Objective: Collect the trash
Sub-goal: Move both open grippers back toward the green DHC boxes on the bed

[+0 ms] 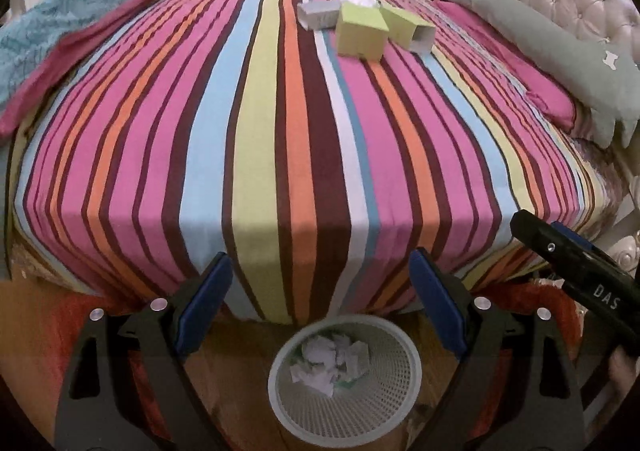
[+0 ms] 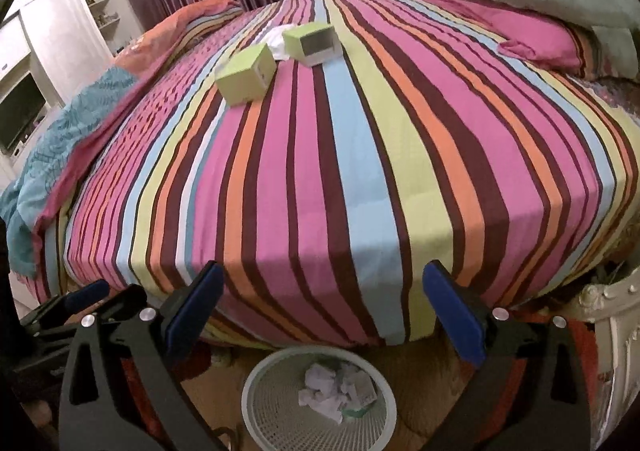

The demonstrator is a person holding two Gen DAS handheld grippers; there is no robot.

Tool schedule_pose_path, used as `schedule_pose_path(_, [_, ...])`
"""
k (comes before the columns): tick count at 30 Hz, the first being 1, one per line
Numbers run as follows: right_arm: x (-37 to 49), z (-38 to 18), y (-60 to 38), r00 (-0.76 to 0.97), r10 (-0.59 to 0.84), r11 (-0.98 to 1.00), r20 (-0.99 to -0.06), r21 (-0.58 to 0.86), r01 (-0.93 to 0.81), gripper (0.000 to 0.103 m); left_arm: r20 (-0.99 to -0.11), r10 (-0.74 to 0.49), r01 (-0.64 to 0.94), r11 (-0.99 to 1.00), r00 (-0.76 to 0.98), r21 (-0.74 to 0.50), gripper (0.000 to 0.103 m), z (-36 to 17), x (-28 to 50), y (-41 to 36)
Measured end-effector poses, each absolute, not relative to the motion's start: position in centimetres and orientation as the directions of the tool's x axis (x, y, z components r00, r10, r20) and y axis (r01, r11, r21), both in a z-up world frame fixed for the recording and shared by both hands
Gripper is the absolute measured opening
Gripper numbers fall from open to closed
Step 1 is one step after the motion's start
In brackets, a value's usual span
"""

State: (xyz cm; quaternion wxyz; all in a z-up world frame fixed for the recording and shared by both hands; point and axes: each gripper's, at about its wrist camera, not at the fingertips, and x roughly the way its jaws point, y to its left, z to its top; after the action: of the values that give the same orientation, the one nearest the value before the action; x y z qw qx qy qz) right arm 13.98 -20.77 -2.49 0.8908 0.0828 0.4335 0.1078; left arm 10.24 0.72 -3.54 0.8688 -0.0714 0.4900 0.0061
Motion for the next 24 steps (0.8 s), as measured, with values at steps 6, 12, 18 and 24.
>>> schedule_pose_path(6, [16.2, -1.7, -21.3, 0.62, 0.271, 0.96, -0.736, 0.253, -0.119, 0.095, -0.842, -0.056, -0.092, 0.988, 0.536, -0.124, 0.087, -2.8, 13.0, 0.8])
schedule_pose_path(12, [18.5, -1.5, -22.0, 0.625, 0.267, 0.96, -0.734, 0.261, -0.103, 0.095, -0.831, -0.07, -0.091, 0.985, 0.552, -0.143, 0.087, -2.4, 15.9, 0.2])
schedule_pose_path(18, [20.4, -1.4, -22.4, 0.628, 0.261, 0.96, -0.734, 0.264, -0.09, 0.095, -0.828, -0.082, -0.08, 0.985, 0.554, -0.151, 0.087, -2.4, 18.1, -0.6])
schedule_pose_path(24, [22.6, -1.7, -22.4, 0.624, 0.249, 0.965, -0.741, 0.246, -0.093, 0.095, -0.82, -0.081, -0.076, 0.986, 0.567, -0.15, 0.087, -2.1, 20.5, -1.3])
